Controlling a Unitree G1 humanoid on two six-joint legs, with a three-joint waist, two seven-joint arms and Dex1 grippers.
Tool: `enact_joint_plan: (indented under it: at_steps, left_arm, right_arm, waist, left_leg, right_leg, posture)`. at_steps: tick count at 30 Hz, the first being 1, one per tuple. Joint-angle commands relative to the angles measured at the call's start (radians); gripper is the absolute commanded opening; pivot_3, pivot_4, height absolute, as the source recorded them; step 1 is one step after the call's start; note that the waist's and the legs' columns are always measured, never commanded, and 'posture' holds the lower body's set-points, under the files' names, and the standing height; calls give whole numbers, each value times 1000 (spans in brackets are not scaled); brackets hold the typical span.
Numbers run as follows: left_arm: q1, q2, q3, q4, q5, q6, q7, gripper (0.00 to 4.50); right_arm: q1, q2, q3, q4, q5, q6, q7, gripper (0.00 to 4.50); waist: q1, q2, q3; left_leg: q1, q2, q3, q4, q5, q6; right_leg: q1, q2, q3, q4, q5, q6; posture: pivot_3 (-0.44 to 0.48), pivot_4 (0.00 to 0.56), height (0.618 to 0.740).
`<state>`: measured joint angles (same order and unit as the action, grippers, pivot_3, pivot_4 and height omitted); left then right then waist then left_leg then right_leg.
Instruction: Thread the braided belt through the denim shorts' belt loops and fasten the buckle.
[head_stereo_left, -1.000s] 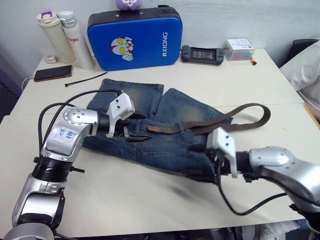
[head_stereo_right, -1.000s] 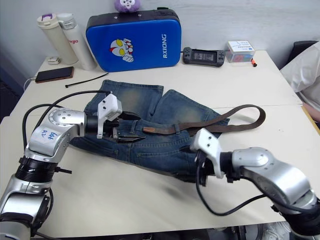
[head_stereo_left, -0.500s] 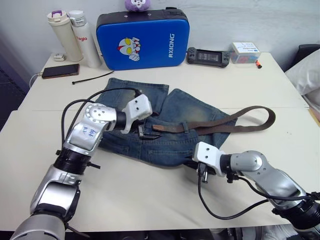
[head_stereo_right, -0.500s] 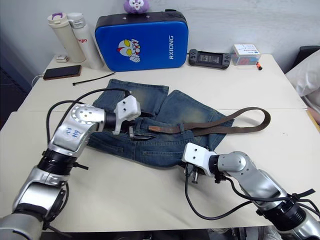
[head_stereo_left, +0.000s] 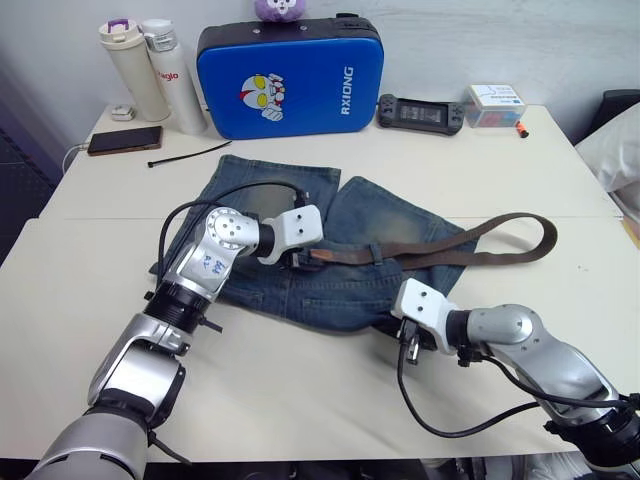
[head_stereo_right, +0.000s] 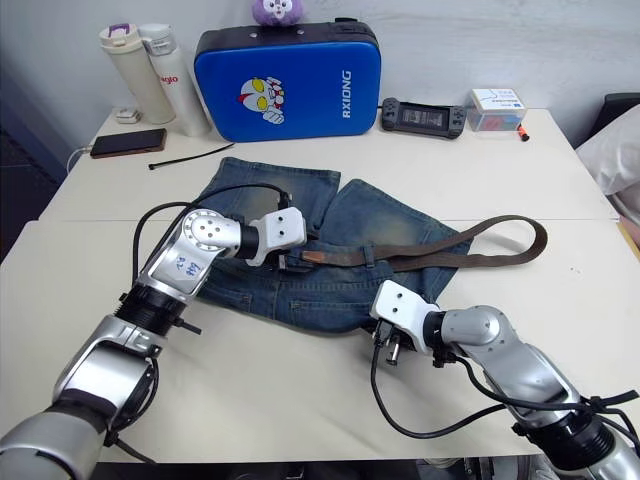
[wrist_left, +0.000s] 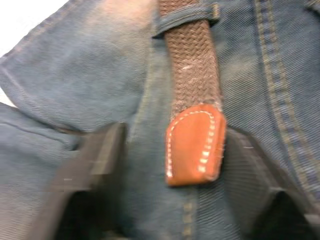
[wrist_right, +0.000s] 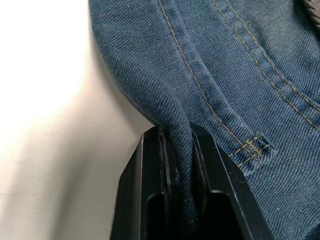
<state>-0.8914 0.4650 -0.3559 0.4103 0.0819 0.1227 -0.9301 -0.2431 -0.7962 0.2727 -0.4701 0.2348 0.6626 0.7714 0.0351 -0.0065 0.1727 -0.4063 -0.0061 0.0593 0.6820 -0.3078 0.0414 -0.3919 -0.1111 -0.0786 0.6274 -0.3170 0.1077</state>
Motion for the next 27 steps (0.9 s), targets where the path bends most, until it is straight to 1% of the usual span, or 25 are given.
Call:
enact_joint_plan:
  at_steps: [1,3,4,7,16,19,23,25,26,27]
  left_arm:
    - [-13,2,38,5,-10,-16,-7,944]
    - [-1,18,45,-2,-6,-17,-8,103]
    - [4,25,49,-6,-5,-18,-9,46]
    - [12,44,68,-20,-13,-12,-16,46]
    - [36,98,120,-87,-39,12,-51,46]
    - [49,94,119,-102,-41,20,-51,46]
    - [64,60,114,-128,-46,41,-40,46]
    - [66,31,108,-146,-43,59,-26,0]
    - [66,19,107,-153,-41,68,-18,0]
    - [67,9,108,-161,-39,75,-12,0]
  right_arm:
    - [18,-5,-39,-12,-13,27,-21,0]
    - [20,-8,-48,-7,-18,30,-25,0]
    - [21,-10,-54,-5,-17,29,-25,0]
    - [31,-32,-88,18,-16,12,-14,0]
    - [73,-156,-176,149,-45,-146,76,0]
    - [70,-174,-185,200,-51,-208,110,0]
    - [52,-173,-197,259,-41,-264,155,0]
    - [36,-146,-223,275,12,-261,182,1027]
    - [31,-151,-228,276,28,-251,204,1296]
    - [29,-156,-241,271,50,-235,223,1844]
  waist:
    - [0,0,0]
    - [0,0,0]
    - [0,0,0]
    - [0,0,0]
    - [7,0,0]
    - [11,0,0]
    - [16,0,0]
    - [19,0,0]
    - [19,0,0]
    - [18,0,0]
  left_leg:
    - [0,0,0,0,0,0]
    - [0,0,0,0,0,0]
    - [0,0,0,0,0,0]
    - [0,0,0,0,0,0]
    - [0,-1,0,0,0,0]
    - [0,-1,0,0,0,0]
    - [0,-1,1,1,0,0]
    - [0,-1,1,1,0,1]
    - [0,-1,1,1,0,1]
    - [0,-1,1,1,0,1]
  right_leg:
    - [0,0,0,0,0,0]
    - [0,0,0,0,0,0]
    - [0,0,0,0,0,0]
    - [0,0,0,0,0,0]
    - [0,0,-1,0,0,0]
    - [0,0,-1,0,0,0]
    - [0,1,-1,0,0,1]
    - [1,1,-1,0,1,1]
    - [1,1,-1,0,1,1]
    - [1,1,-1,0,1,1]
  posture:
    - [0,150,725]
    - [0,150,725]
    - [0,150,725]
    - [0,150,725]
    - [0,150,725]
    - [0,150,725]
    - [0,150,725]
    - [0,150,725]
    - [0,150,725]
    - [0,150,725]
